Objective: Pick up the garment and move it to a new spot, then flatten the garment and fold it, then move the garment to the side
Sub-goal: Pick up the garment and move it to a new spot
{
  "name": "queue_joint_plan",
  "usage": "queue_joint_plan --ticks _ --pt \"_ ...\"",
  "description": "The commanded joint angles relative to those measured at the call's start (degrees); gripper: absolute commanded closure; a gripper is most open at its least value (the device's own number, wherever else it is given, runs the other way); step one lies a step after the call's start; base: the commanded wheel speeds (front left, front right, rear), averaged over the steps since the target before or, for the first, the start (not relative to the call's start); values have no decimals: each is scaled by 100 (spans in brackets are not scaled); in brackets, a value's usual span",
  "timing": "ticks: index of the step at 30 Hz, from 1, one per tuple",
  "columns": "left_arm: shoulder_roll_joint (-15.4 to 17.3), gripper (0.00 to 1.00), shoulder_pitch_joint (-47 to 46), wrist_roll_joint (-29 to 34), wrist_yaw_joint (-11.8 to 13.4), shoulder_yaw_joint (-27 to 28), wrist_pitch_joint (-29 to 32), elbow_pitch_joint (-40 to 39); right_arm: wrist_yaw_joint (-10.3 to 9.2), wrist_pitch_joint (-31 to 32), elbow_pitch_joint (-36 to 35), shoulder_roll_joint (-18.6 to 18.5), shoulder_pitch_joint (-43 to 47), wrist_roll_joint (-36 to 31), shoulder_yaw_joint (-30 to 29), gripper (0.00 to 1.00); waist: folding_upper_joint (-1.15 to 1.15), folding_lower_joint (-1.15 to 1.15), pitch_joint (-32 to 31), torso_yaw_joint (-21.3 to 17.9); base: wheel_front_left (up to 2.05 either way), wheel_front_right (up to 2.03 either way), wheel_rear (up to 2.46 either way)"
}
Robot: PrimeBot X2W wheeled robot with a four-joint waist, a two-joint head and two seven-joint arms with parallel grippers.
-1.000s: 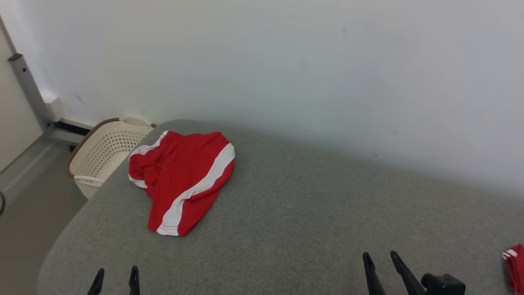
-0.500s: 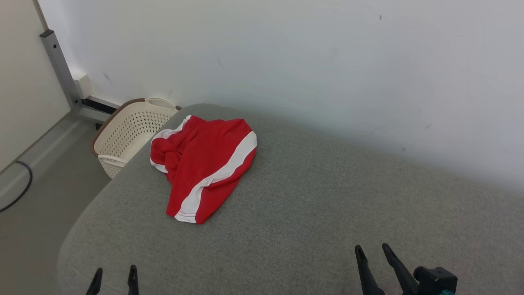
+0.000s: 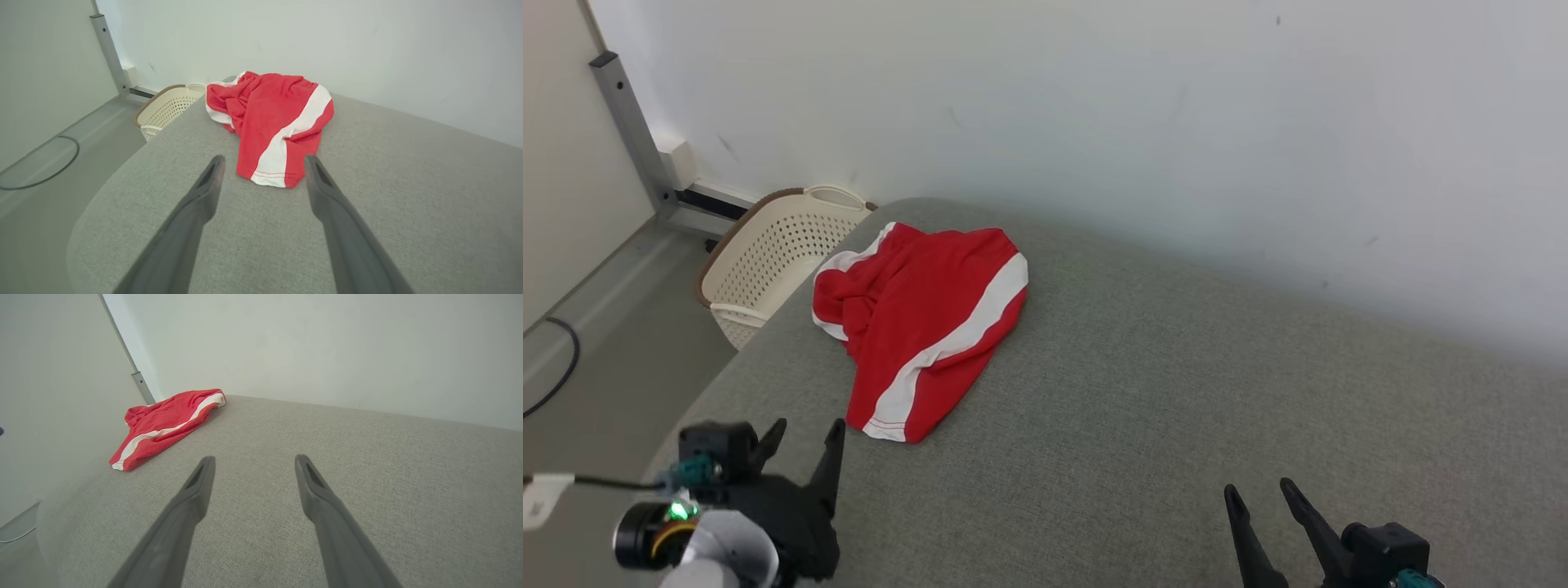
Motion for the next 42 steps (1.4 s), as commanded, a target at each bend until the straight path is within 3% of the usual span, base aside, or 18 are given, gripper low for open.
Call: queue_joint_plan --ticks 1,10,17,27,31,36,37,38,39,42 --pt "43 0 -329 -81 -38 9 100 277 -15 105 -155 -3 -47 -89 29 0 0 -1 372 -392 0 0 0" --pt "85 0 -2284 -396 -97 139 528 1787 -14 867 -1289 -5 -252 -793 138 0 0 -1 1657 -1163 0 0 0" --pt "119 0 -3254 -521 -61 194 926 2491 -14 1253 -2089 -42 -291 -1085 182 0 0 -1 2426 -1474 0 0 0" --pt "357 0 -3982 -582 370 381 1176 3468 -14 1561 -2934 -257 -131 -1204 254 0 0 -1 3143 -1666 0 0 0" --pt "391 0 -4106 -647 628 445 1344 3850 -14 1597 -3067 -317 -105 -1188 263 0 0 -1 3222 -1687 0 0 0" --pt "305 0 -4069 -753 728 481 1453 4250 -14 1615 -3136 -360 -50 -1161 229 0 0 -1 3251 -1689 0 0 0" --pt "271 7 -4055 -765 728 470 1487 4316 -14 1617 -3135 -359 -52 -1157 236 0 0 -1 3246 -1686 0 0 0" --pt "241 61 -4045 -753 712 444 1449 4356 -14 1618 -3130 -355 -49 -1149 239 0 0 -1 3230 -1680 0 0 0" --pt "228 100 -4036 -723 688 414 1383 4365 -14 1614 -3116 -349 -54 -1148 254 0 0 -1 3211 -1677 0 0 0" --pt "257 100 -4042 -618 593 318 1176 4377 -14 1584 -3047 -325 -93 -1116 309 0 0 -1 3093 -1678 0 0 0"
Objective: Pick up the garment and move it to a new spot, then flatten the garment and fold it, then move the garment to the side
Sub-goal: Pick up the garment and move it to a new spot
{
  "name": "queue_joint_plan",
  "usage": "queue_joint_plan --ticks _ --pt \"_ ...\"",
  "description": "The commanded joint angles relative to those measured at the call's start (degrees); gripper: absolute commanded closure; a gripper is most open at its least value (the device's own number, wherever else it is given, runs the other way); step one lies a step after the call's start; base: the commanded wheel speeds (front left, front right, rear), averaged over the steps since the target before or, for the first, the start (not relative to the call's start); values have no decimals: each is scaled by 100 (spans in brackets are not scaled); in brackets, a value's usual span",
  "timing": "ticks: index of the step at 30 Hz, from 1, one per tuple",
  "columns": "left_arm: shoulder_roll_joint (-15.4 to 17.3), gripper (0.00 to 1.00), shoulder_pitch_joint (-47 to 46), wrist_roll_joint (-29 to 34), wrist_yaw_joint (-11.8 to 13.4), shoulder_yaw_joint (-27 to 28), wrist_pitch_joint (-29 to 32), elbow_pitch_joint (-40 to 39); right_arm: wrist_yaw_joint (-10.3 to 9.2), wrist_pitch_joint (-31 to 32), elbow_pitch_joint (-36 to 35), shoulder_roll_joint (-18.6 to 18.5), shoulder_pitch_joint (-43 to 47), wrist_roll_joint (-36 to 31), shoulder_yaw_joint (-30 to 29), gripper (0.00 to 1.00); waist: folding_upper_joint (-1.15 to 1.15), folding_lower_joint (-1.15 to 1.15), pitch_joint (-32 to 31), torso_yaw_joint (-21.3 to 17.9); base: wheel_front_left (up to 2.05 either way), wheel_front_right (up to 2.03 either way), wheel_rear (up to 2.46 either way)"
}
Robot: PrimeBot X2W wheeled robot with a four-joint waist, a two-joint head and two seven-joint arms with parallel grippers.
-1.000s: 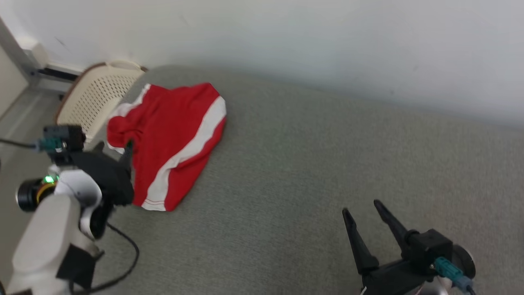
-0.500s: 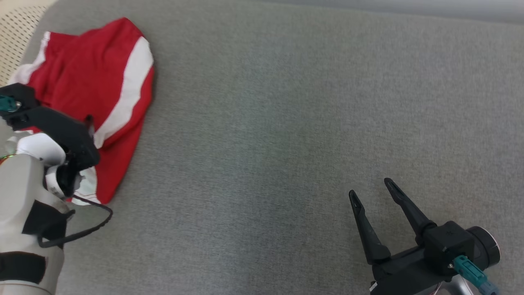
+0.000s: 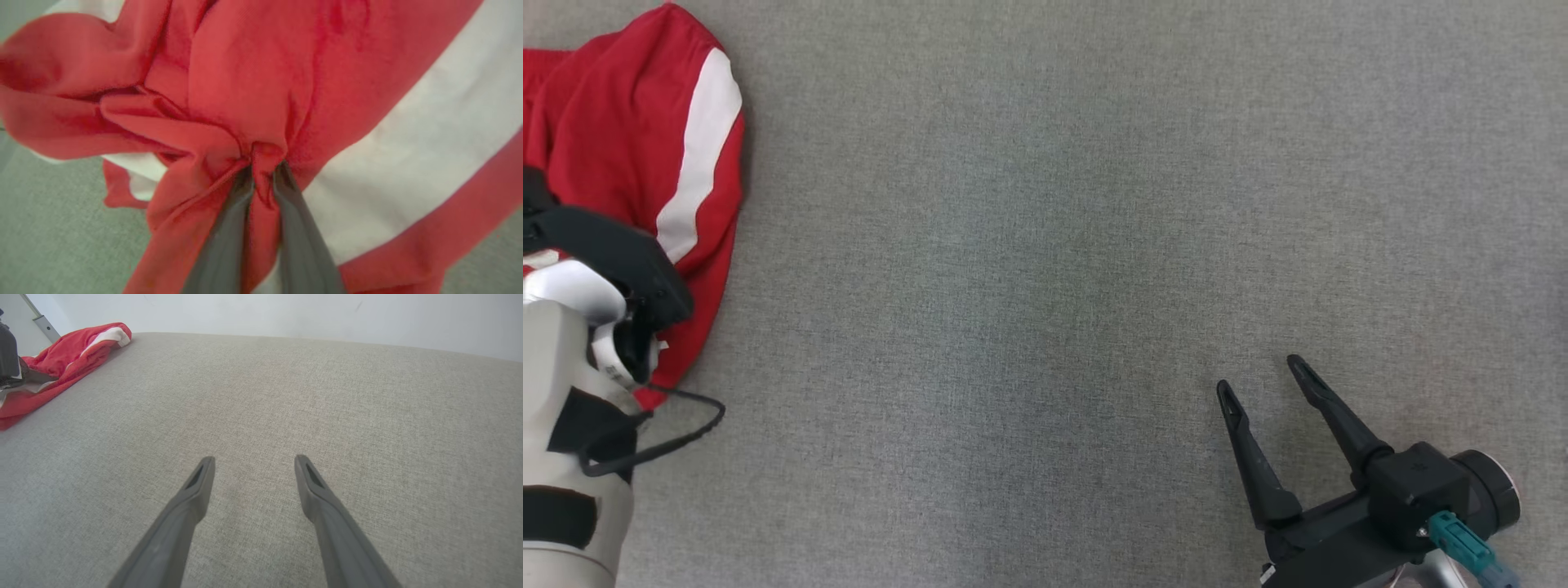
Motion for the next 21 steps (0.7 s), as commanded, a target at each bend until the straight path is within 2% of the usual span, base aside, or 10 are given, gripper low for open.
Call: queue_joint_plan --ticks 1,6,11,14,15,21 --pt "-144 100 214 116 -78 -126 -83 155 -14 -51 72 22 -39 39 36 0 0 0 -156 -3 0 0 0" --pt "-18 100 93 349 -202 -351 -629 -20 -14 -207 335 102 -162 158 118 0 0 0 -600 -94 0 0 0" --pt "59 100 180 554 -294 -553 -1265 -209 -14 -452 773 213 -279 314 171 0 0 0 -1332 -368 0 0 0" --pt "52 100 294 630 -352 -650 -1430 -297 -14 -564 1024 272 -245 376 162 0 0 0 -1839 -600 0 0 0" --pt "52 100 294 630 -352 -650 -1430 -297 -14 -564 1024 272 -245 376 162 0 0 0 -1839 -600 0 0 0" --pt "-23 100 439 636 -502 -789 -1536 -559 -14 -700 1419 317 -121 465 100 0 0 0 -2645 -1208 0 0 0"
